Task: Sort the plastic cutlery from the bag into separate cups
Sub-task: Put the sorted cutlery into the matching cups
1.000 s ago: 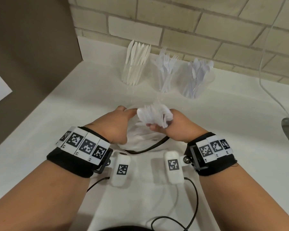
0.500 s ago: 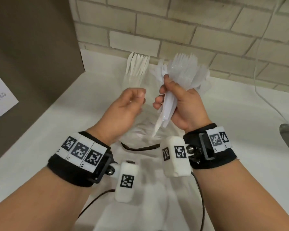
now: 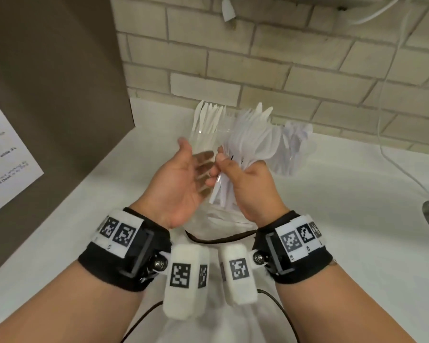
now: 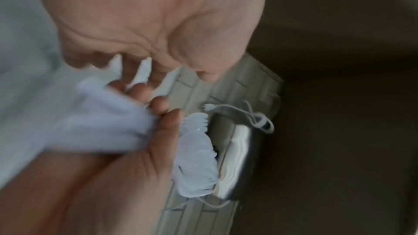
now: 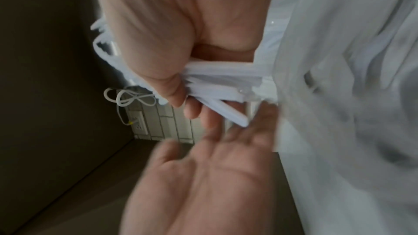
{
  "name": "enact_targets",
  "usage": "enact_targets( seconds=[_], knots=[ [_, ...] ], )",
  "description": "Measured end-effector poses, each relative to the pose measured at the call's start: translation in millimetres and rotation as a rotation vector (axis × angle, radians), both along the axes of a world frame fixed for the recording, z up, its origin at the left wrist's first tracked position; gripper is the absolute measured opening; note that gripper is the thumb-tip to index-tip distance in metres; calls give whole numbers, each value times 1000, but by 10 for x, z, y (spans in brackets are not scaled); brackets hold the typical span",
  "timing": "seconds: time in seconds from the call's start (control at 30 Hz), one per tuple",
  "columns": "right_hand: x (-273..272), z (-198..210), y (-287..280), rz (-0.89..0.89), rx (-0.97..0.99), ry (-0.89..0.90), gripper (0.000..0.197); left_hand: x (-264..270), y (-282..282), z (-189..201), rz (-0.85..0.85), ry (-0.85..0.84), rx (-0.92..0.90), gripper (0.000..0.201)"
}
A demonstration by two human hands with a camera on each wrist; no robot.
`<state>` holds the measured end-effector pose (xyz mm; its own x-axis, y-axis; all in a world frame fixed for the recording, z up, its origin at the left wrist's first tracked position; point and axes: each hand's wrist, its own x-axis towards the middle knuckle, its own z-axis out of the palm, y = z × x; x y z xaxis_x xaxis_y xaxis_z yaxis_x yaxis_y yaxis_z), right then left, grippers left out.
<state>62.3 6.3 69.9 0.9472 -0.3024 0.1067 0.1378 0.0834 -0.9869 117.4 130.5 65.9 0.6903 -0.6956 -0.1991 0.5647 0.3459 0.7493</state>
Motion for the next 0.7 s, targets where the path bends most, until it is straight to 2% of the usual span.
enact_targets(
  seconds=[0.07,0.17,0.23,0.3,0.33,0.4,0.47,0.6,0.63,0.7],
  knots=[
    [-40,-34,-19,18,-184,41,14,0,41,55,94,-299,52,80],
    [-66,-114,43,67,-572,116,22,-56,-7,125,145,-702,137,104],
    [-41,-159,96,70,-775,110,23,-71,-67,110,230,-852,230,107],
    [-33,-181,125,61,-883,69,16,-93,-100,90,327,-899,263,90],
    [-37,-189,129,50,-900,37,21,-114,-111,79,359,-910,268,76],
    [-51,-202,121,34,-881,17,26,-161,-122,82,383,-924,272,48],
    [-67,-213,113,43,-835,61,23,-169,-103,128,383,-924,260,36],
    [-141,-249,79,143,-665,183,19,-27,8,215,392,-770,105,35],
    [-155,-245,82,156,-603,212,20,-12,24,223,388,-739,84,37],
    [-157,-247,105,143,-601,222,27,-10,22,219,367,-657,29,48]
  ],
)
